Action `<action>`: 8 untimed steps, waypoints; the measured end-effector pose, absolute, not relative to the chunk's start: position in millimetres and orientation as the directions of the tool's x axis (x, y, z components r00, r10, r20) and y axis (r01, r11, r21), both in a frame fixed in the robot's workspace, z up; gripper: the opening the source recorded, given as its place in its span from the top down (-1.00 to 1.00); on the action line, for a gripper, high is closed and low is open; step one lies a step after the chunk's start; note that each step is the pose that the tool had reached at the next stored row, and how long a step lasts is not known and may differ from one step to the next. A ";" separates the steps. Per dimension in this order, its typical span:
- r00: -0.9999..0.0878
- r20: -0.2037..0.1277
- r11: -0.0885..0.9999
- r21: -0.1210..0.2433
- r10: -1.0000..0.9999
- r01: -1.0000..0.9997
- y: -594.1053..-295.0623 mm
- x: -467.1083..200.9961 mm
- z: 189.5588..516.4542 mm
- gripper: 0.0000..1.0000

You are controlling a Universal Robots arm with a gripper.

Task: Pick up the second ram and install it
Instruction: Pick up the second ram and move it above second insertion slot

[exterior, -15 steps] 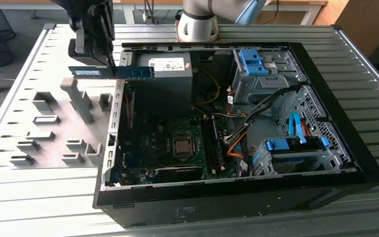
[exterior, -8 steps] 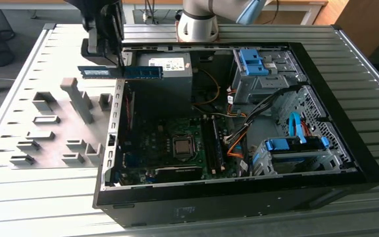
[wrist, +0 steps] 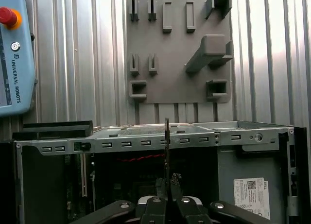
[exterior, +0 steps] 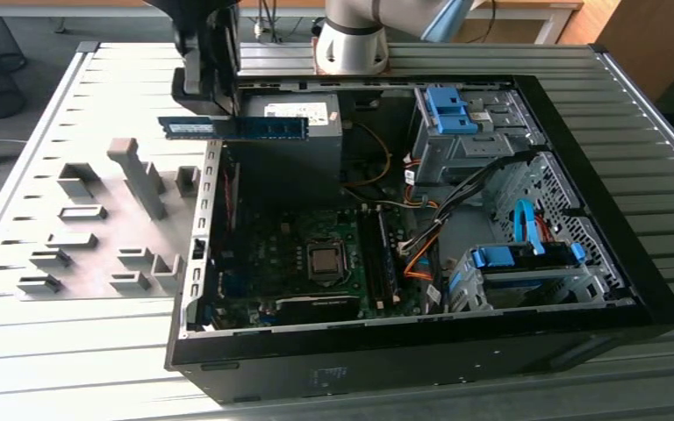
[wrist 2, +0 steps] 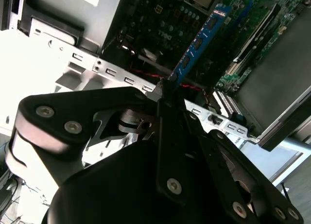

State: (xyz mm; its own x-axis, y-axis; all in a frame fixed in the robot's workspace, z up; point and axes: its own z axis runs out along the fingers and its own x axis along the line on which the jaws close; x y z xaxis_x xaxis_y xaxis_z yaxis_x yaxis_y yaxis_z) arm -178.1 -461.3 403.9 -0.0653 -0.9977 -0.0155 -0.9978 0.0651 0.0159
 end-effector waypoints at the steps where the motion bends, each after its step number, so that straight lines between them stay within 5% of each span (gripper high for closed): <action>1: -0.065 -0.016 0.065 0.016 -0.998 -0.998 -461.3 -176.0 403.9 0.73; 8: -0.065 -0.016 0.065 0.016 -0.998 -0.998 -461.3 -160.0 403.9 0.73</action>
